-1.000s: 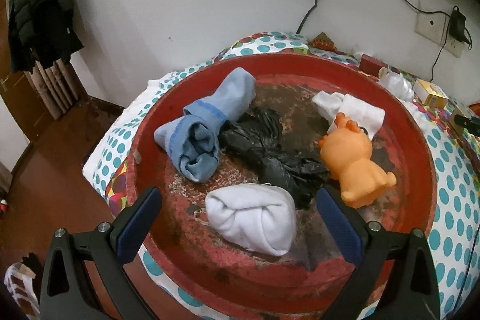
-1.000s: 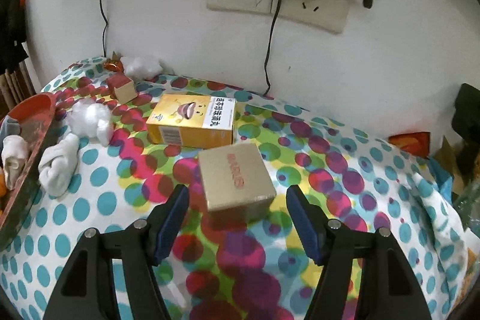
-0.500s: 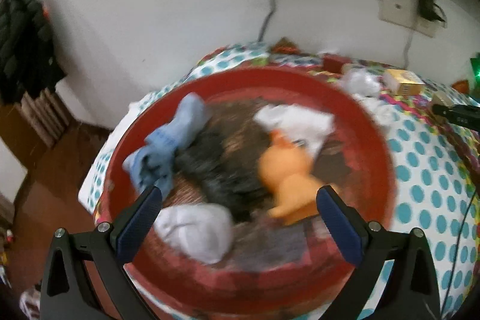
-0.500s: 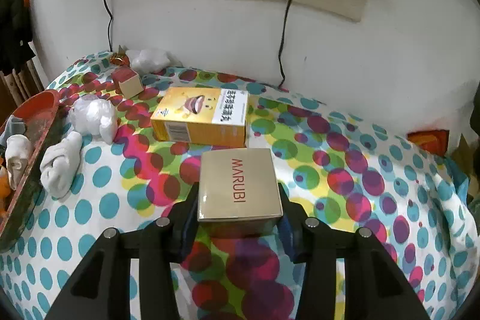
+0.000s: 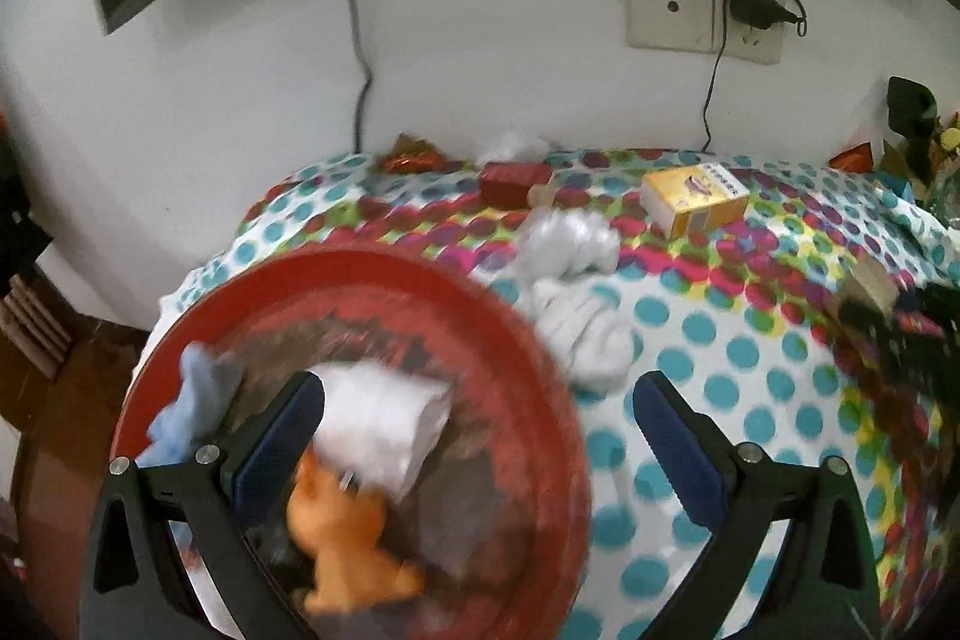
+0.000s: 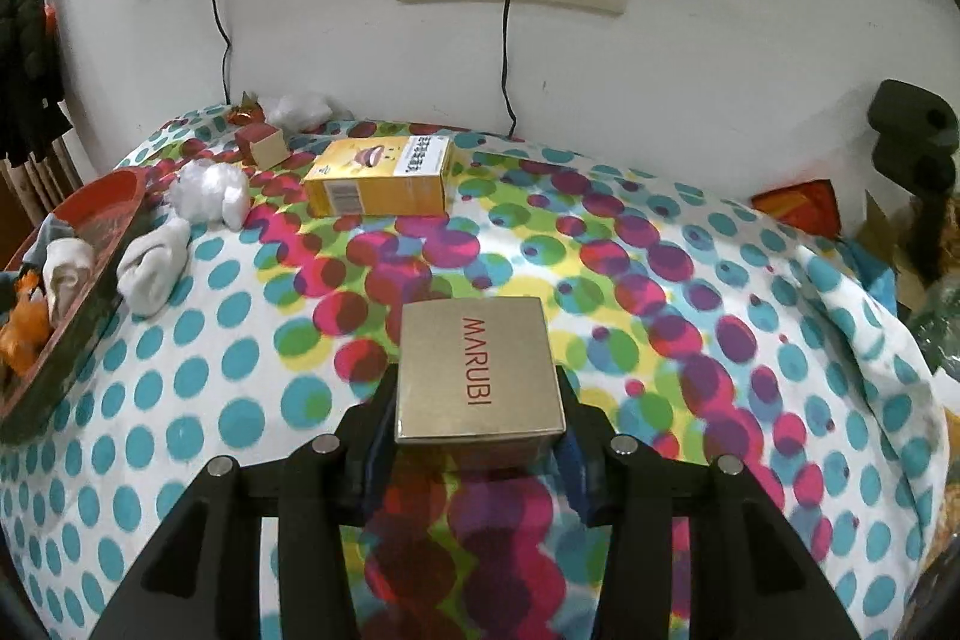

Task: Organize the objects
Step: 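Grasp the clear plastic bag with the left gripper while the right gripper holds the MARUBI box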

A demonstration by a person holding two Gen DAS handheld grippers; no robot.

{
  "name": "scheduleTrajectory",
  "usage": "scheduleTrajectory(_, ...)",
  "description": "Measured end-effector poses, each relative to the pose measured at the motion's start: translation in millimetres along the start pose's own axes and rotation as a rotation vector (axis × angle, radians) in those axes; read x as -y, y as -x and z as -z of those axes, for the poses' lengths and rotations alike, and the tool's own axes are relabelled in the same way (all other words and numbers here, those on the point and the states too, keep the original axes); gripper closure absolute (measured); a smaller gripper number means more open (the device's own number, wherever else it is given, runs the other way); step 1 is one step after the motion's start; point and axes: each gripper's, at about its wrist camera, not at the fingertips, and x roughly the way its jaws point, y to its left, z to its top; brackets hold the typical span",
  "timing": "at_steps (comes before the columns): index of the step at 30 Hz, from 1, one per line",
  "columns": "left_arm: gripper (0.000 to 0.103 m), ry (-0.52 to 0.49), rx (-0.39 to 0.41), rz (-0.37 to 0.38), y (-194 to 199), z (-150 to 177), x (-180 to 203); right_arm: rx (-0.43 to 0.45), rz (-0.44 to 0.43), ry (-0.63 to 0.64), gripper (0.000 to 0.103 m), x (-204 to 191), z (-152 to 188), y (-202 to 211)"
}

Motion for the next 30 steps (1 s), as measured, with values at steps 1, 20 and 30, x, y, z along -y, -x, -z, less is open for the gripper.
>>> scheduleTrajectory(1, 0.000, -0.008, -0.009, 0.012, -8, -9, 3, -0.002, -0.002, -0.003, 0.057, 1, 1, 1)
scheduleTrajectory(20, 0.000, -0.011, -0.243, 0.103, -135, -72, 31, -0.038, 0.003, -0.004, 0.056, -1, 2, -4)
scheduleTrajectory(30, 0.044, 0.070, -0.276, 0.164, -147, -76, 27, -0.042, 0.000, -0.011, 0.057, 2, 2, -7)
